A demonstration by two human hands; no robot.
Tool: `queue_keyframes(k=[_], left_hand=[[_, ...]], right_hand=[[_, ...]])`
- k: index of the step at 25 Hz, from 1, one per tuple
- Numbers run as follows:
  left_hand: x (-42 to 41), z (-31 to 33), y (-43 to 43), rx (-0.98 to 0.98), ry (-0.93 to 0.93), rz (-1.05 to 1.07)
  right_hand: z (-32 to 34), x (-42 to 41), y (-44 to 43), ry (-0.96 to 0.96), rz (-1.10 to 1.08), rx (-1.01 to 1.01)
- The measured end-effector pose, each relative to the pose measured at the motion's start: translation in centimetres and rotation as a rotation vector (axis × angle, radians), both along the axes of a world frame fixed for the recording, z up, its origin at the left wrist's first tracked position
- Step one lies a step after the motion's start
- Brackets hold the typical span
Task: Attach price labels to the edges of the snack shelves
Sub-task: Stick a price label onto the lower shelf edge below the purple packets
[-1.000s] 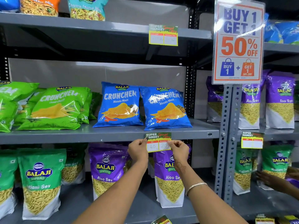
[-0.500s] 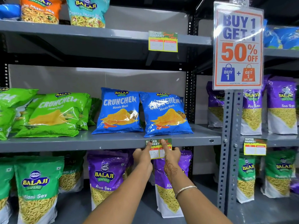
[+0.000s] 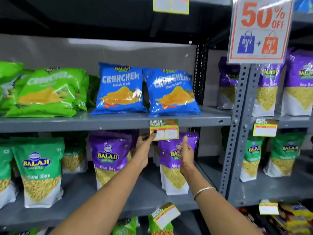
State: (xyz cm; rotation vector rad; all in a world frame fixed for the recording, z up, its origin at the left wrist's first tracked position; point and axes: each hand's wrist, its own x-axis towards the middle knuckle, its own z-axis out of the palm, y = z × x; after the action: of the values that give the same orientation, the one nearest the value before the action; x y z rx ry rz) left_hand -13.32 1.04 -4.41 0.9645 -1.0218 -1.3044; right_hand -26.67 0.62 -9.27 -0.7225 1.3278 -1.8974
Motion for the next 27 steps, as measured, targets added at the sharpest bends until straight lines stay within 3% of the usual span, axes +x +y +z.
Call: queue_keyframes(k=[2,6,10,12,16,20,27], left_hand=[[1.5,-5.3,0.3,0.134,-0.179,-0.155],[3.7,-18.3,1.8,0.564,-0.492,-0.416],[2.2,-26.7,1.6,0.732,-0.394,-0.303],[0.8,-28.7,0.7,0.695,-0.321,-0.214],[-0.4,-29.5,1.2,0.511,-0.361,0.096],[-1.0,-29.3,1.2,0.410,-0.397,0.109],[-2.9,-29.4,1.0,0.497,-0.402,0.200]], right_hand=[[-6.1,-1.4,0.9,0.234,-0.036,0.231],[-15.7,-2.7,2.4,0.761,0.148,0.566],[-20.7,-1.9,1.0,1.010,0.278,0.519],[-21.8,-1.8,0.6,0.990,0.238,0.492],[-22.2,-1.7,2.9,0.788,0.221,0.441],[-23.0,-2.8,4.3,0.661,0.092,0.388],[-22.9,-3.4,3.0,0.617,0.041,0.445]])
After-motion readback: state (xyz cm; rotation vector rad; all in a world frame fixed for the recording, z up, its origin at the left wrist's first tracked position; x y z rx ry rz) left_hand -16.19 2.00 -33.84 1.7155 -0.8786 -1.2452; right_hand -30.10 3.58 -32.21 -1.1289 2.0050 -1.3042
